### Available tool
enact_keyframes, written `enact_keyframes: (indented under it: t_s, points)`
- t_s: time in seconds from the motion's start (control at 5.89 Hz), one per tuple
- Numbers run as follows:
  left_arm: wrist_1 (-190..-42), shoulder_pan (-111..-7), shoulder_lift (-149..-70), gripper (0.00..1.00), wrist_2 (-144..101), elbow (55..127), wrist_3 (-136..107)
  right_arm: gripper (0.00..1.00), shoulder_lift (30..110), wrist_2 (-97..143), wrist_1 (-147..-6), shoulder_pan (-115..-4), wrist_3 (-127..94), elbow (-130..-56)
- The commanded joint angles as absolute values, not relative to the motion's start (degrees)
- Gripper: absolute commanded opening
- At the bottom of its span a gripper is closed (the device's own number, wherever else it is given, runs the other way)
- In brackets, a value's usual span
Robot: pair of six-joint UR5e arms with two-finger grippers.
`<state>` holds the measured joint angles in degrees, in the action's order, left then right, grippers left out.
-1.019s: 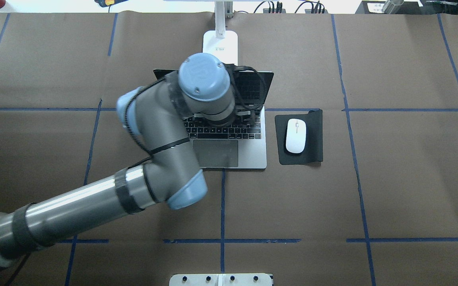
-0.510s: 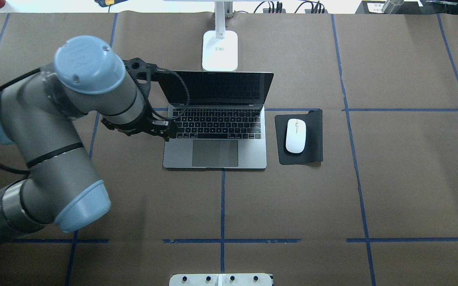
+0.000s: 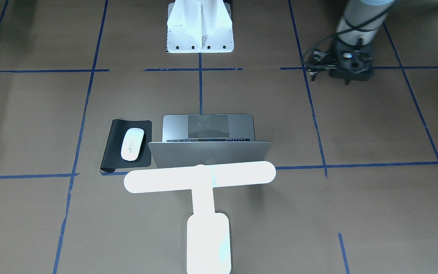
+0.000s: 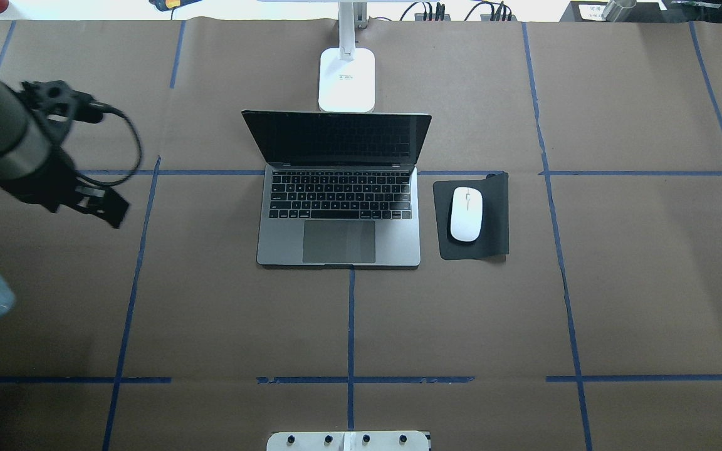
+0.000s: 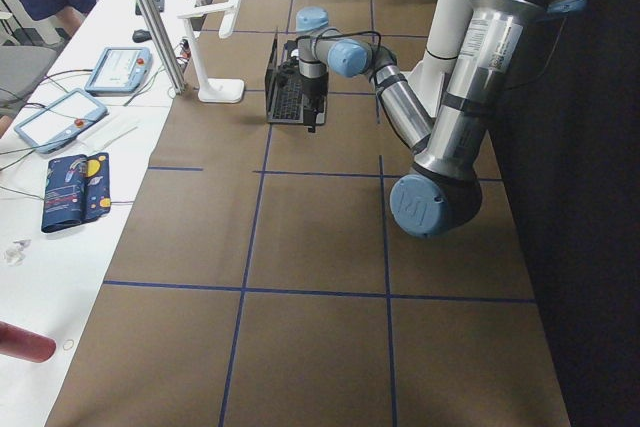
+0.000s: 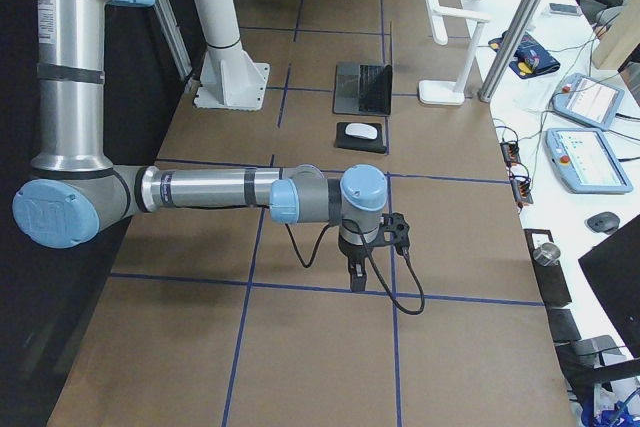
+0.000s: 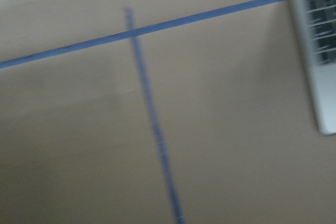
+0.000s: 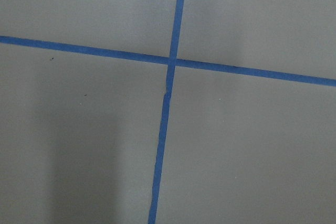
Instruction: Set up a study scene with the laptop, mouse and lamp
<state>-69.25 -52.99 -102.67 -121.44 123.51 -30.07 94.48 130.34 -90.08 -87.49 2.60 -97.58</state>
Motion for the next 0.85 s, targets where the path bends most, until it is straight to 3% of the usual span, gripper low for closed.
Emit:
enact_keyframes:
  t_s: [0.0,0.51,0.68]
  points:
    - [-69.2,-66.3,-94.1,1.00,-125.9,120.9,-10.8,1.00,94.9,133.7,-90.1,-87.5,2.5,-97.3]
    - [-70.3,-84.9,-92.1,1.00,-132.3,103.0,11.6,1.00,95.5,136.5,-90.1,-87.9,2.6,-96.7]
    - [-70.3,-87.3,-91.8,1.00,-132.4,100.7,12.0,1.00,96.1,136.6,-90.1,-88.2,2.7,-96.5]
